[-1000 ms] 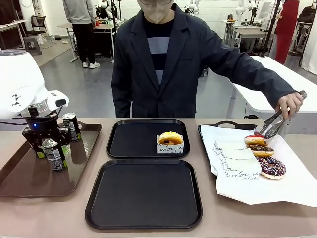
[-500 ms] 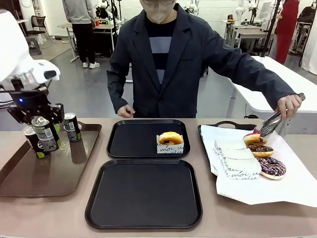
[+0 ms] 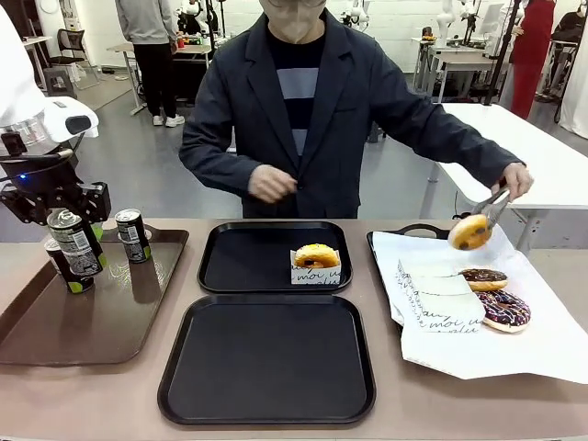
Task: Set up donuts and drinks on trays.
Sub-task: Pick up one Pepsi coke and place it on the Flat Tray.
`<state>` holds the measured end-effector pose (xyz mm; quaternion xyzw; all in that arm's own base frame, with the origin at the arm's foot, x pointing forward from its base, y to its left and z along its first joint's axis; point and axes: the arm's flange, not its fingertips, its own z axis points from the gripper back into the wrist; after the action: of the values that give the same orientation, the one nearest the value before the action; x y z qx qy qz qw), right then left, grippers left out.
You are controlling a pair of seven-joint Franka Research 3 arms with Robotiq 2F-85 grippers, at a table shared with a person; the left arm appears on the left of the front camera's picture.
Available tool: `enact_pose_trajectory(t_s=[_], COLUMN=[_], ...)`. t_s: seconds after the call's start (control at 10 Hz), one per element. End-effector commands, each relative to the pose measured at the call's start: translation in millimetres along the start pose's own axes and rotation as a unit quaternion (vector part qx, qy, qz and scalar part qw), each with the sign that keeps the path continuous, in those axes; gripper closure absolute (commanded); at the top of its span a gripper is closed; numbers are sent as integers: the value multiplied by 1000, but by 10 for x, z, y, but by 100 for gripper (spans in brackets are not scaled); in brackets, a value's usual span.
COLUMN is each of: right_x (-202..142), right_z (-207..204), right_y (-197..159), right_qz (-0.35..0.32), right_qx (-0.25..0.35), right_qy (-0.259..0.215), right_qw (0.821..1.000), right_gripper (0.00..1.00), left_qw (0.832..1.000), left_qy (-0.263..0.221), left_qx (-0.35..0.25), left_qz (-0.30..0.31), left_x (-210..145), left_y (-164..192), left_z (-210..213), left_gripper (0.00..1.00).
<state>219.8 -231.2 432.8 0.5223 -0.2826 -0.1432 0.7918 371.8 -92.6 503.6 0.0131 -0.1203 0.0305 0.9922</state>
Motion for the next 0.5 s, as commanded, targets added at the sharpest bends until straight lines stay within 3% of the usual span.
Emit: enact_pose_trajectory(t_s=[0.0, 0.1, 0.4], right_x=[46, 46, 46], right_z=[0, 0, 0], right_y=[11, 11, 11], right_qz=[7, 7, 7], right_qx=[14, 14, 14], right_qy=[-9, -9, -9], right_qw=[1000, 1000, 1000], right_gripper=[0, 0, 0], left_qw=[1000, 1000, 999], left_qy=[-4, 0, 2], left_qx=[2, 0, -36], left_qz=[-4, 0, -29], left_x=[23, 0, 198], left_y=[-30, 0, -566], left_z=[24, 0, 0], left_gripper=[98, 42, 42])
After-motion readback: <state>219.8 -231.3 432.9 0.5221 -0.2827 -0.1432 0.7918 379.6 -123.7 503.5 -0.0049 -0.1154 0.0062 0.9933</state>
